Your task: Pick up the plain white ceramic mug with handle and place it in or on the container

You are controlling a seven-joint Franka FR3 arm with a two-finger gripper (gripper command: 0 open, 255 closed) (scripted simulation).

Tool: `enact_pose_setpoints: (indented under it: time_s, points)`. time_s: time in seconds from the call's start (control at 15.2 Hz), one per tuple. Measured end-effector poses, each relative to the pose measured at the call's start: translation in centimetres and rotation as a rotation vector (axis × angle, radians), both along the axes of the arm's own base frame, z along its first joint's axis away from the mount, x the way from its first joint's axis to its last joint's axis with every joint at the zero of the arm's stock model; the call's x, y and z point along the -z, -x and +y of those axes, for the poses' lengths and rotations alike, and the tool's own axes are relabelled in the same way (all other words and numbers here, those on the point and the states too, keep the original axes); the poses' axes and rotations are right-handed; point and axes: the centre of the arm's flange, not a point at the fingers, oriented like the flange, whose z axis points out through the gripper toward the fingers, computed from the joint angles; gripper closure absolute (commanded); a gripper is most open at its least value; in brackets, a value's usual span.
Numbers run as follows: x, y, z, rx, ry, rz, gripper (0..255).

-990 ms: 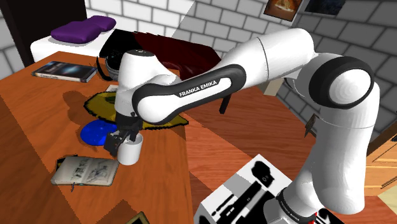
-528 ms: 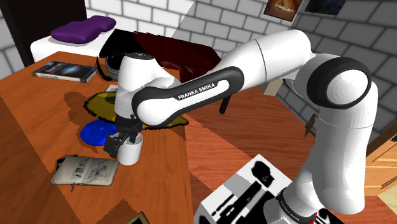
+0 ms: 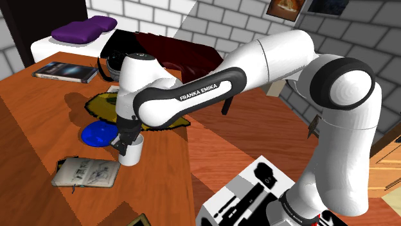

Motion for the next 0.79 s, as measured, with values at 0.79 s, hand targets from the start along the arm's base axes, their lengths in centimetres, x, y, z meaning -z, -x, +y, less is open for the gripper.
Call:
enact_pose_setpoints:
  time_s: [0.79]
  points:
    - [-3.8,0.0,0.0,0.000,0.000,0.000,255]
